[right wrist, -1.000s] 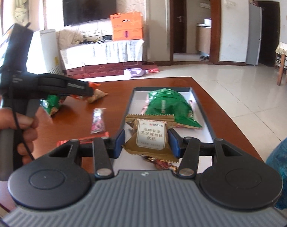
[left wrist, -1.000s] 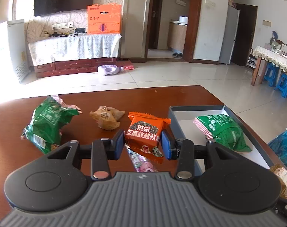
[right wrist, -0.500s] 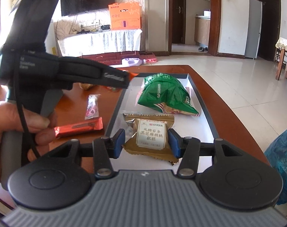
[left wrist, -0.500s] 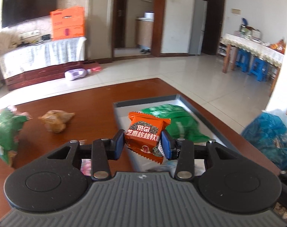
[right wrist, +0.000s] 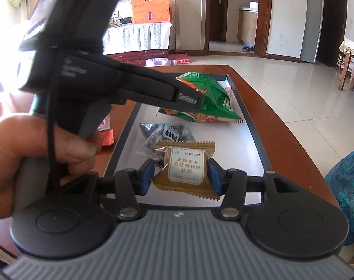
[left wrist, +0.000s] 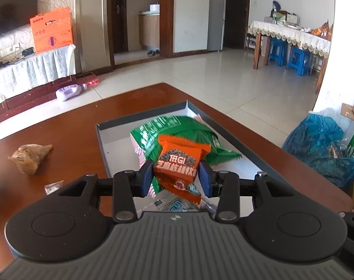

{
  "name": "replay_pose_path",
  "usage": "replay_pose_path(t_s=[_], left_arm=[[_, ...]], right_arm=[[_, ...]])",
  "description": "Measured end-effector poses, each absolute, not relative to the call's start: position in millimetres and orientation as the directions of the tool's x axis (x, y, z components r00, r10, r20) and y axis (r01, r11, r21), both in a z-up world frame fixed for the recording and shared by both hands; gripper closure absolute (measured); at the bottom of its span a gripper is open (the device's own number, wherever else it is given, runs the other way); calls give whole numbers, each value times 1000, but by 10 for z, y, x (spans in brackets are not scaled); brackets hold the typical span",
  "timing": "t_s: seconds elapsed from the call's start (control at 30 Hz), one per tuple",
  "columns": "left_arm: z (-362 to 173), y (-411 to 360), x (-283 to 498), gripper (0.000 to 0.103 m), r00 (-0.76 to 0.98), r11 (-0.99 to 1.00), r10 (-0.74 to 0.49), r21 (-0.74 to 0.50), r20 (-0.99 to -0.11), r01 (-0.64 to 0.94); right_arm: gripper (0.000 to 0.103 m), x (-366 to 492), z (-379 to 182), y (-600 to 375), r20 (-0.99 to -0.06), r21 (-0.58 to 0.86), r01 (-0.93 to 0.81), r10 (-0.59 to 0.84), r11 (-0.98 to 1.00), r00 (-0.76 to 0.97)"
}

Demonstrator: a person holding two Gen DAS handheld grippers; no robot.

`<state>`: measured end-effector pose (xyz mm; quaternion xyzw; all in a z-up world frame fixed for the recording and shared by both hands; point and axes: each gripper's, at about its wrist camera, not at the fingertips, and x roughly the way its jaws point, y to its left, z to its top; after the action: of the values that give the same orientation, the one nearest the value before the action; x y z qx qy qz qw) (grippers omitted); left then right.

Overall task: Organize snacks
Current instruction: 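Open the left tool over the box while the right tool releases the gold cake inside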

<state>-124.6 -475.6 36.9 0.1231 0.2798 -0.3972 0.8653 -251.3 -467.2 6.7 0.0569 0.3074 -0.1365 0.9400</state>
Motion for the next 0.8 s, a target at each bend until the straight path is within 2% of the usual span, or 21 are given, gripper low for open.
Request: replay_pose_path(t_s=[0.2, 0.33, 0.5, 0.67, 0.8], left_arm=[[220, -4825, -1078, 55, 510, 664, -594, -20, -622, 748], [193, -4833, -1067, 49, 525, 668, -579, 5, -624, 744], [205, -4779, -1083, 46, 535, 674, -571, 16, -623, 738], [276, -4714, -1140, 26, 561, 687, -565, 32, -604, 726], [325, -4645, -1178, 23, 568, 683, -573, 39, -591, 730]], right_arm=[[51, -2495, 39, -4662, -600, 14, 290, -224, 957, 768], [51, -2463, 32, -4658, -602, 8, 291, -228, 957, 765], [51, -2458, 28, -4652, -595, -7, 299, -244, 954, 766], [50, -2388, 23, -4664, -573, -33, 327, -286, 944, 768], [49, -2361, -21, -4674, -581, -24, 325, -277, 946, 765]])
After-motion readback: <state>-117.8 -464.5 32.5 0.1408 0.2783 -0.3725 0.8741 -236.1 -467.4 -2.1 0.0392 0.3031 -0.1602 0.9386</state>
